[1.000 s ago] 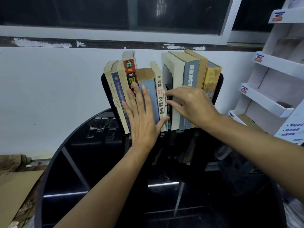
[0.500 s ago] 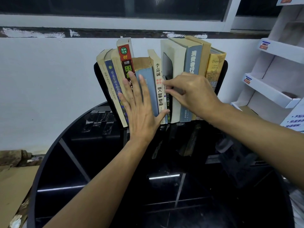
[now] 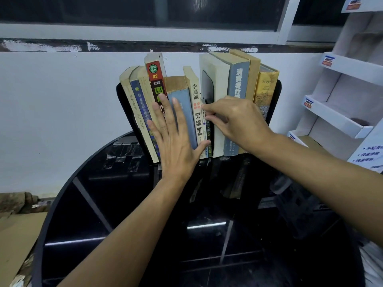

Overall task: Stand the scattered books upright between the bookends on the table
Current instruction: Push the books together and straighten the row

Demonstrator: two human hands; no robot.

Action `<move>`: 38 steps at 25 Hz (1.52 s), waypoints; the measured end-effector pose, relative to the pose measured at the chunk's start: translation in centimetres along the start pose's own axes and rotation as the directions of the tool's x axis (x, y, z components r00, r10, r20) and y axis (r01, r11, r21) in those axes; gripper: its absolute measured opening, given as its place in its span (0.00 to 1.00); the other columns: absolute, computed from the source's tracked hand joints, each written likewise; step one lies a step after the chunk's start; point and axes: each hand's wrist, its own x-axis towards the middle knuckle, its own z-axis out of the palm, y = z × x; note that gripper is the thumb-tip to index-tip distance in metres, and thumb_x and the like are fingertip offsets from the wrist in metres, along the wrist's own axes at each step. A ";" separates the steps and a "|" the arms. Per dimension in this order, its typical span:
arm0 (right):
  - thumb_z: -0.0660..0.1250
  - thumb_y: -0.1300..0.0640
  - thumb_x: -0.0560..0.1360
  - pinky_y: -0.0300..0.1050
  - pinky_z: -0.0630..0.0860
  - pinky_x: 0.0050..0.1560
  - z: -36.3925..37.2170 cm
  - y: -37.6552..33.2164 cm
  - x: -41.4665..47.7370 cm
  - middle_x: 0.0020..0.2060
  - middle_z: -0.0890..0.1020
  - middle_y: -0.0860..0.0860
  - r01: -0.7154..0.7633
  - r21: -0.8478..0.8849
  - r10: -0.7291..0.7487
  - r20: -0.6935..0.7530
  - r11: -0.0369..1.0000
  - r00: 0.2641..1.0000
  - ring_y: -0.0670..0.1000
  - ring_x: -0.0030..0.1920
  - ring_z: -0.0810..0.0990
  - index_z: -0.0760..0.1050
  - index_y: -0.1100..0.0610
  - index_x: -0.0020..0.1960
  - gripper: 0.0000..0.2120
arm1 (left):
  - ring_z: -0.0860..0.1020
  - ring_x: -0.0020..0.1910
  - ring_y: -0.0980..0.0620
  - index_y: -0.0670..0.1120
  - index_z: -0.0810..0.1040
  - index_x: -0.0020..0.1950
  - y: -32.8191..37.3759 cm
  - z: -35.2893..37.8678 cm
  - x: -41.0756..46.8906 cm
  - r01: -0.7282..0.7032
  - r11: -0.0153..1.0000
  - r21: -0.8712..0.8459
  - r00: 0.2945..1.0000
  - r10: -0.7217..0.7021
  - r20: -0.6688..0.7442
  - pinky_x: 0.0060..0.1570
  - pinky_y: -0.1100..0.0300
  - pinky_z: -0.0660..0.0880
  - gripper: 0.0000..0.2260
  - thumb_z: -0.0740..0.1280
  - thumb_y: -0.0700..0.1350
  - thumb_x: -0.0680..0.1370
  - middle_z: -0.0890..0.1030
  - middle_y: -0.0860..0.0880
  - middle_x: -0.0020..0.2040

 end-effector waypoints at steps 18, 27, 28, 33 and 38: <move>0.73 0.45 0.75 0.52 0.67 0.68 -4.8 3.6 2.8 0.70 0.77 0.48 0.017 -0.170 -0.020 -0.019 0.985 1.000 0.51 0.71 0.73 0.74 0.54 0.71 0.28 | 0.35 0.80 0.41 0.41 0.37 0.81 0.9 0.9 -0.4 -0.016 0.999 0.049 0.999 0.014 0.039 0.76 0.35 0.38 0.57 0.63 0.75 0.71 0.42 0.38 0.82; 0.72 0.45 0.75 0.53 0.66 0.70 -4.4 3.5 2.8 0.69 0.77 0.48 -0.013 -0.157 0.007 -0.038 0.987 0.999 0.50 0.71 0.73 0.74 0.54 0.71 0.27 | 0.35 0.79 0.42 0.40 0.37 0.81 0.9 1.0 -0.4 -0.021 0.998 0.054 0.999 0.019 0.027 0.76 0.35 0.38 0.57 0.65 0.72 0.72 0.42 0.38 0.82; 0.72 0.45 0.75 0.53 0.66 0.70 -4.3 3.5 2.8 0.69 0.77 0.48 -0.016 -0.157 0.010 -0.041 0.987 0.999 0.50 0.71 0.72 0.74 0.54 0.71 0.27 | 0.35 0.79 0.42 0.40 0.38 0.81 0.9 1.0 -0.4 -0.021 0.998 0.056 0.999 0.020 0.029 0.76 0.35 0.38 0.57 0.65 0.72 0.72 0.42 0.38 0.82; 0.72 0.45 0.76 0.52 0.66 0.70 -4.2 3.5 2.8 0.69 0.76 0.47 -0.024 -0.165 0.019 -0.036 0.986 0.999 0.50 0.71 0.72 0.73 0.53 0.72 0.27 | 0.34 0.79 0.42 0.40 0.39 0.81 1.1 0.9 -0.4 -0.014 0.997 0.071 0.999 0.011 0.043 0.76 0.34 0.39 0.56 0.65 0.72 0.72 0.42 0.38 0.82; 0.72 0.45 0.76 0.51 0.64 0.72 -6.0 3.9 3.2 0.73 0.73 0.47 0.013 -0.148 0.001 0.096 0.989 0.995 0.49 0.74 0.69 0.70 0.51 0.75 0.30 | 0.34 0.80 0.43 0.40 0.39 0.82 1.8 0.2 -0.5 -0.024 0.999 -0.031 0.999 0.026 0.046 0.76 0.35 0.38 0.54 0.67 0.69 0.74 0.39 0.39 0.82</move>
